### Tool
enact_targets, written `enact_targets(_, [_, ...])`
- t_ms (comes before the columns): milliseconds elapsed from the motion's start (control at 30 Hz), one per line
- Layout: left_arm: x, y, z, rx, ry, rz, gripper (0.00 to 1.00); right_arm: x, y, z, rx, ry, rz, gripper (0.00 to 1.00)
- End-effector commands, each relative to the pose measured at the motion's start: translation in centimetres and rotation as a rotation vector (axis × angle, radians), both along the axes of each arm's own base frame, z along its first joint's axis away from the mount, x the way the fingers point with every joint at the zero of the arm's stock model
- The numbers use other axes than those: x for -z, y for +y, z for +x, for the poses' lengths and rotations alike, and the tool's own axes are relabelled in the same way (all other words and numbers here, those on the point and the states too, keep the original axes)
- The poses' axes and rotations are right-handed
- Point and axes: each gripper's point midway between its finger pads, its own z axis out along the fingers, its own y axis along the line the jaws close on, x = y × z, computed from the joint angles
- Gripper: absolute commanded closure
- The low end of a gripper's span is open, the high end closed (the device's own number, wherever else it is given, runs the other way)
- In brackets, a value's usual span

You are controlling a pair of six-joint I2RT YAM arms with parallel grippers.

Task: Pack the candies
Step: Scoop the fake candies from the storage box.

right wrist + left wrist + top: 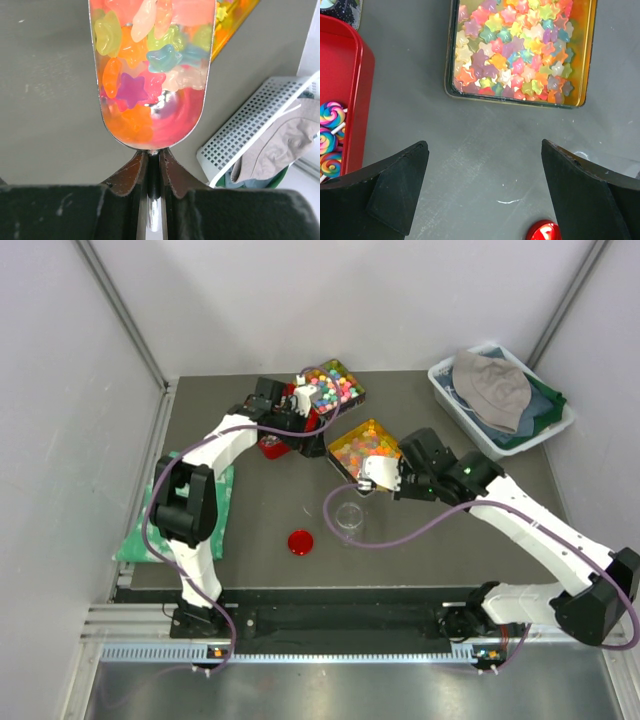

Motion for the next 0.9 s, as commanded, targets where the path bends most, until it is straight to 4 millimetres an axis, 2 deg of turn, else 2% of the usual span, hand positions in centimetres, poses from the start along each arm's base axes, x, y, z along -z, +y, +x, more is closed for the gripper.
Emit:
enact_targets(0, [-3.5, 0.0, -0.4, 0.042, -0.074, -0.025, 0.01, -1.2, 0.9, -1.4, -0.064, -0.009, 0.038, 1.00])
enact_targets(300, [-3.5, 0.4, -0.4, 0.048, -0.070, -0.003, 0.01, -0.1, 1.4, -2.7, -0.117, 0.023, -0.019, 1.00])
enact_targets(867, [-3.5, 0.9, 0.0, 0.032, -0.069, 0.001, 0.01, -0.4, 1.2, -3.0, -0.210, -0.023, -0.191, 1.00])
